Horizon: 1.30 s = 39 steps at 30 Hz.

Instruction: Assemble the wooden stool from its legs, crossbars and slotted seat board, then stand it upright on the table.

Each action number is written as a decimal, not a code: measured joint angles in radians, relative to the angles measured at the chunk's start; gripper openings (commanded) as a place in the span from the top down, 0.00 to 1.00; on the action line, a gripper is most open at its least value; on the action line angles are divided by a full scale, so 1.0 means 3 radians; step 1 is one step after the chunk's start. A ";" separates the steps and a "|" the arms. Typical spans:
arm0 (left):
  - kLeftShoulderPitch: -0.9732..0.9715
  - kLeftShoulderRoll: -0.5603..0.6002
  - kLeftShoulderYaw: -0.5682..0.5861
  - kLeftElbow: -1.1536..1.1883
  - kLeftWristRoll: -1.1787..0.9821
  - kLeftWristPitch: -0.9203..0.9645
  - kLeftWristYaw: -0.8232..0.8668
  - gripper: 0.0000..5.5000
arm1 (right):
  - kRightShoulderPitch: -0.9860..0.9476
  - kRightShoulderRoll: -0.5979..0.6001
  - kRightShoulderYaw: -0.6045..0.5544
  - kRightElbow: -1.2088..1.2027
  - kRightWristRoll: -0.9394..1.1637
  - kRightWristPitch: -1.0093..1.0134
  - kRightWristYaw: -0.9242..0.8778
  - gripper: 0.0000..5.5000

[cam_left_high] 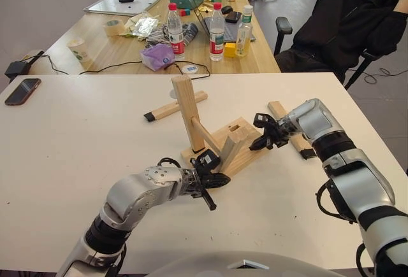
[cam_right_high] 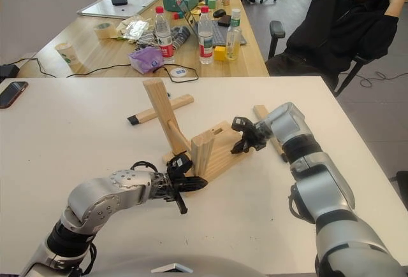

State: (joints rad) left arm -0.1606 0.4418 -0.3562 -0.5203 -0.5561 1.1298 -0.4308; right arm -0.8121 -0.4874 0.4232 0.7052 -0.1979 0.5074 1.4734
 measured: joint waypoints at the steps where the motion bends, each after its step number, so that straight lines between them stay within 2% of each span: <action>1: 0.0009 0.0056 0.0020 0.0011 0.0046 0.0000 0.0015 0.99 | 0.0035 -0.0040 0.0023 -0.0073 0.0011 0.0000 0.0069 1.00; 5: 0.0007 0.0286 0.0166 0.0179 0.0283 -0.0127 0.0034 0.99 | 0.0303 -0.0305 0.0069 -0.0532 0.0123 0.0101 0.0321 1.00; 10: -0.0083 0.0183 0.0172 0.0581 0.0441 -0.0484 0.0026 0.99 | 0.0711 -0.0628 0.0202 -0.1503 0.0422 0.0657 0.0453 1.00; 16: -0.0319 -0.0040 0.0236 0.1236 0.0624 -0.0883 0.0034 0.99 | 0.1007 -0.0478 0.0240 -0.2528 0.1026 0.1595 0.0299 1.00; 20: -0.0349 0.0051 0.0523 0.1431 0.0744 -0.0969 0.0091 0.99 | 0.0980 -0.0386 -0.0054 -0.2722 0.1345 0.1867 0.0035 1.00; 24: -0.0088 0.0578 0.0936 0.1349 0.0832 -0.0707 0.0044 0.99 | 0.0560 -0.0368 -0.0576 -0.2770 0.1745 0.2206 -0.0228 1.00; 26: 0.0035 0.0679 0.1098 0.1086 0.0750 -0.0586 -0.0048 0.99 | 0.0246 -0.0382 -0.0657 -0.2625 0.1700 0.2013 -0.0425 1.00; 29: 0.0246 0.0642 0.1200 0.0567 0.0433 -0.0231 -0.0149 0.99 | 0.0243 -0.0590 -0.0288 -0.2175 0.1056 0.1124 -0.0801 1.00; 31: 0.0362 0.0446 0.1113 0.0329 0.0213 0.0025 -0.0193 0.99 | 0.0466 -0.0698 -0.0084 -0.1910 0.0771 0.0708 -0.0966 1.00; 34: 0.0428 0.0170 0.0859 0.0310 0.0164 0.0209 -0.0089 0.99 | 0.0755 -0.0646 0.0051 -0.1568 0.0538 0.0227 -0.1232 1.00; 39: 0.0296 -0.0087 0.0735 0.0529 0.0237 0.0130 0.0054 0.99 | 0.1045 -0.0618 0.0014 -0.1597 0.0563 0.0133 -0.1361 1.00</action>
State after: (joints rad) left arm -0.0718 0.4156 -0.1357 -0.3616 -0.4850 1.1689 -0.4145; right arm -0.4985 -0.6727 0.4272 0.2260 -0.0290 0.5473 1.0650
